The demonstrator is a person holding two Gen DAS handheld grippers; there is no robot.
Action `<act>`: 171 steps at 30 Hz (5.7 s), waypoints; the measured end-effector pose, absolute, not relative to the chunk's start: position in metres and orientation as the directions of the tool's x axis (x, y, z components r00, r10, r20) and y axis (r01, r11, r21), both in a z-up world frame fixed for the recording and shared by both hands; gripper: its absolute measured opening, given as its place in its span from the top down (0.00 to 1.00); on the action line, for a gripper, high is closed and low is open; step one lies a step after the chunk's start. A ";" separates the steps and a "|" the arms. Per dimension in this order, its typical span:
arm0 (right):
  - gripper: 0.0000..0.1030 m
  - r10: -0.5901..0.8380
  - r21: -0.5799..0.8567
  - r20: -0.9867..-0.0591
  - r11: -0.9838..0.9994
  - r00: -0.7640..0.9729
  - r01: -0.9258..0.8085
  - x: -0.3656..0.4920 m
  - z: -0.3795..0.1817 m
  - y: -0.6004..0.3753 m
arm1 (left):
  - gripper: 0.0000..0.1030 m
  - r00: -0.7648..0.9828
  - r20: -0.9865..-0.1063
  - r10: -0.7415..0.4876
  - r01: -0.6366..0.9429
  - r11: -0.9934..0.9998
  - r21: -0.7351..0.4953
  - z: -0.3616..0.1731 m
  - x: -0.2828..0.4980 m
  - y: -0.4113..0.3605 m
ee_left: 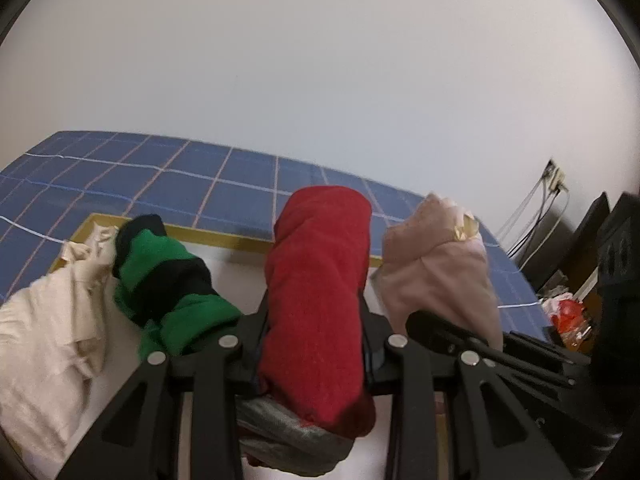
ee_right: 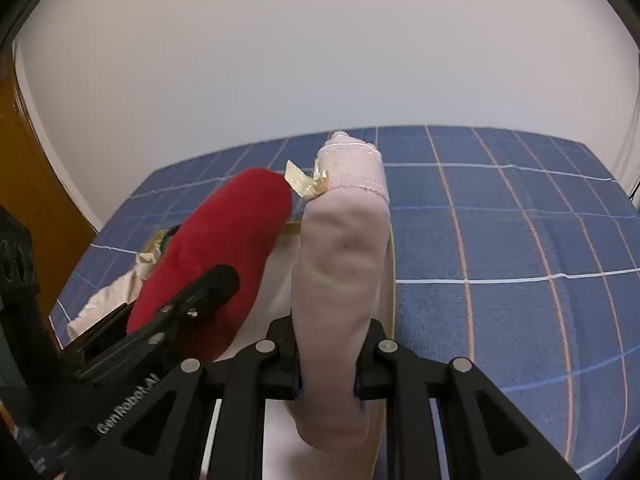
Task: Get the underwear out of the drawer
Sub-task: 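Lower both items into the tray beside the socks and open both grippers, then move both open grippers back down into the open drawer, then grasp the beige dotted underwear with the right gripper while the left gripper grasps the red sock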
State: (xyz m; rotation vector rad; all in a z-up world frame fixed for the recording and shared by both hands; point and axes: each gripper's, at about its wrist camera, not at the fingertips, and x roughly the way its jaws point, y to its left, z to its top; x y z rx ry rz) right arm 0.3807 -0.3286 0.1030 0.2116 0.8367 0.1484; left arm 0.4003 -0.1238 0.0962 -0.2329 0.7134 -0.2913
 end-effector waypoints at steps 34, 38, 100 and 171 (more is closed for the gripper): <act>0.41 0.418 0.525 -0.629 0.850 0.656 -0.038 0.417 0.081 -0.379 | 0.03 0.653 -0.719 -0.237 -0.009 0.947 -0.320 0.111 0.394 -0.113; 0.41 0.451 0.598 -0.558 0.801 0.696 -0.039 0.405 0.088 -0.385 | 0.03 0.674 -0.702 -0.232 0.070 0.965 -0.252 0.124 0.381 -0.123; 0.41 0.234 0.505 -0.503 0.861 0.832 0.063 0.124 0.055 -0.320 | 0.02 0.751 -0.633 -0.188 0.292 0.954 0.062 0.073 0.149 -0.093; 0.77 0.151 0.109 -0.968 0.972 0.201 -0.208 0.269 -0.089 -0.100 | 0.02 0.687 -0.726 -0.031 0.203 0.968 0.150 0.017 0.133 0.069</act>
